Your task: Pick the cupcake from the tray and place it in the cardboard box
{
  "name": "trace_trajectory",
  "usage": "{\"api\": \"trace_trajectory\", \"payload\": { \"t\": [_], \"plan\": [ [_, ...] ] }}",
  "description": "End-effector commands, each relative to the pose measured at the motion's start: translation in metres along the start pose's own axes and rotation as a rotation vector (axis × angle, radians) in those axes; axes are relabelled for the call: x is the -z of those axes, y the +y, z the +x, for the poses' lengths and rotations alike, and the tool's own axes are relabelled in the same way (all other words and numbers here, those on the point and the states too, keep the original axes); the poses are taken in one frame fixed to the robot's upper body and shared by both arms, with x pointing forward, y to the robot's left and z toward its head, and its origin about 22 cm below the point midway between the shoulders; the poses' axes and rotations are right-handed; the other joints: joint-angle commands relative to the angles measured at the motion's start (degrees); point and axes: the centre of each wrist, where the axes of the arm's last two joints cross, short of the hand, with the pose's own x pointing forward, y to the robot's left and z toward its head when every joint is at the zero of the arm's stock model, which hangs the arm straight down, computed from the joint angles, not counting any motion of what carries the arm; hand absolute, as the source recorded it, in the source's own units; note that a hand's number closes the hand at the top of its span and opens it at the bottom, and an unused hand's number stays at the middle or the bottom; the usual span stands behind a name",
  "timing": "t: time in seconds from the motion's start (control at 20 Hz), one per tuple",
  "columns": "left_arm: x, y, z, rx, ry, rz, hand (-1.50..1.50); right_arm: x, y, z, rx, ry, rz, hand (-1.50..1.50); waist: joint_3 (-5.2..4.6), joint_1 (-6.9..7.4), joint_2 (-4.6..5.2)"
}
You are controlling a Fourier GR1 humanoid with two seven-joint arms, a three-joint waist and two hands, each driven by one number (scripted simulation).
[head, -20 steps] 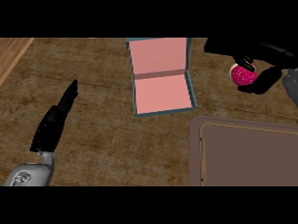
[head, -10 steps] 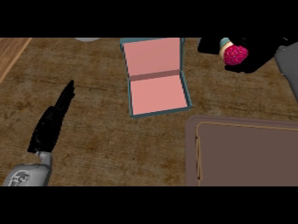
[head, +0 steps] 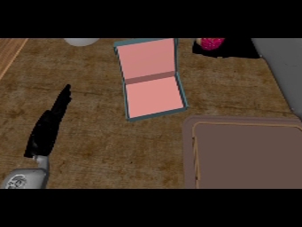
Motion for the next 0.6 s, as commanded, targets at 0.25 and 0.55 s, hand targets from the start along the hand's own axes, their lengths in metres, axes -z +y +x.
{"api": "trace_trajectory", "payload": {
  "t": [0.25,0.55],
  "plan": [
    [-0.004,-0.004,-0.003,0.006,0.01,0.025,0.0,0.09,0.044,0.022,0.113,-0.115,0.209,1.5,-0.08,-1.59,-0.48],
    [-0.01,-0.007,-0.007,-0.005,0.015,0.033,0.0,0.114,0.112,0.019,0.107,-0.103,0.286,1.5,-0.07,-2.18,-0.51]
  ]
}}
